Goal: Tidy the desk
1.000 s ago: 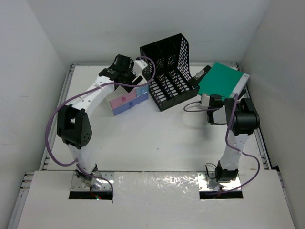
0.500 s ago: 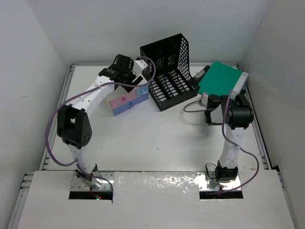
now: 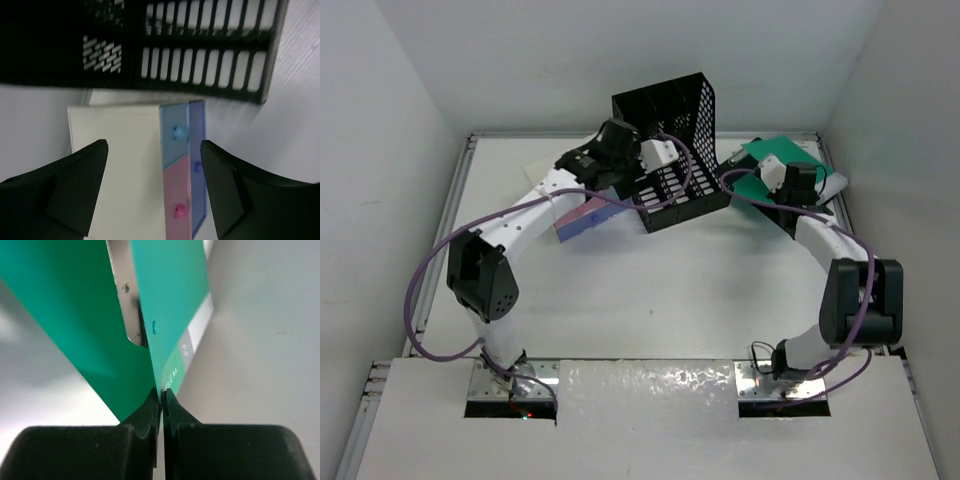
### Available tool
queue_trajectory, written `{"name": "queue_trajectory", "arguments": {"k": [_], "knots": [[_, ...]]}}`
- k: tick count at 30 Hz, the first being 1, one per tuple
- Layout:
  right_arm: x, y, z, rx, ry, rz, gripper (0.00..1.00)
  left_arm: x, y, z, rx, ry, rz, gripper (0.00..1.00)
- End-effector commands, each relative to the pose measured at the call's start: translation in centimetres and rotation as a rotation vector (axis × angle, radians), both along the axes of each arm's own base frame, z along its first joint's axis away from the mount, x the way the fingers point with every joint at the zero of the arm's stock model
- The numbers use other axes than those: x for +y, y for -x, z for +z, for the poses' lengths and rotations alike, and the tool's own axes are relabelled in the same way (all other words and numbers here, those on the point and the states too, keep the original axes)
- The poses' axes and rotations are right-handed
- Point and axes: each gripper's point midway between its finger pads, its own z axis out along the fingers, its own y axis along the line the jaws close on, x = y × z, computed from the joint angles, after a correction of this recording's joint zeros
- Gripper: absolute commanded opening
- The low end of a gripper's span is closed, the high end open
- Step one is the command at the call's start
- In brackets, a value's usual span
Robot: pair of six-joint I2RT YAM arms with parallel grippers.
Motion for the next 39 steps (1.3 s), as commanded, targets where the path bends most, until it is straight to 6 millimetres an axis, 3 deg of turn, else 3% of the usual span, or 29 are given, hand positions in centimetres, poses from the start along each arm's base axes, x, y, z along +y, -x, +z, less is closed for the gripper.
{"name": "queue_trajectory", "arguments": {"k": [1, 9, 12, 16, 19, 24, 32, 36, 39], "knots": [[3.5, 4.4, -2.5, 0.166, -0.226, 0.03, 0.0, -3.9, 0.4, 5.0, -0.17, 0.043, -0.143, 0.74], [2.5, 8.2, 0.4, 0.13, -0.223, -0.084, 0.0, -12.1, 2.1, 4.3, -0.302, 0.001, -0.356, 0.8], [2.1, 9.3, 0.9, 0.138, -0.224, -0.129, 0.0, -14.1, 1.9, 4.1, -0.354, 0.009, -0.385, 0.81], [1.5, 10.4, 3.9, 0.093, -0.214, -0.182, 0.0, -15.9, 2.0, 4.9, -0.451, -0.019, -0.409, 0.89], [3.1, 10.7, 5.3, 0.072, -0.288, -0.119, 0.0, -17.8, 2.4, 6.9, -0.539, 0.01, -0.477, 0.99], [5.6, 12.3, 4.9, 0.067, -0.397, -0.028, 0.0, -20.9, 5.0, 7.9, -0.654, 0.061, -0.719, 1.0], [9.5, 14.7, 7.1, 0.046, -0.547, 0.126, 0.0, -22.8, 6.1, 7.0, -0.664, 0.031, -0.874, 1.0], [9.6, 15.4, 7.4, 0.038, -0.554, 0.118, 0.0, -23.3, 8.6, 4.7, -0.519, -0.02, -1.023, 1.0], [10.0, 15.6, 7.8, 0.051, -0.561, 0.129, 0.0, -23.2, 9.8, 4.6, -0.477, -0.042, -1.065, 1.0]]}}
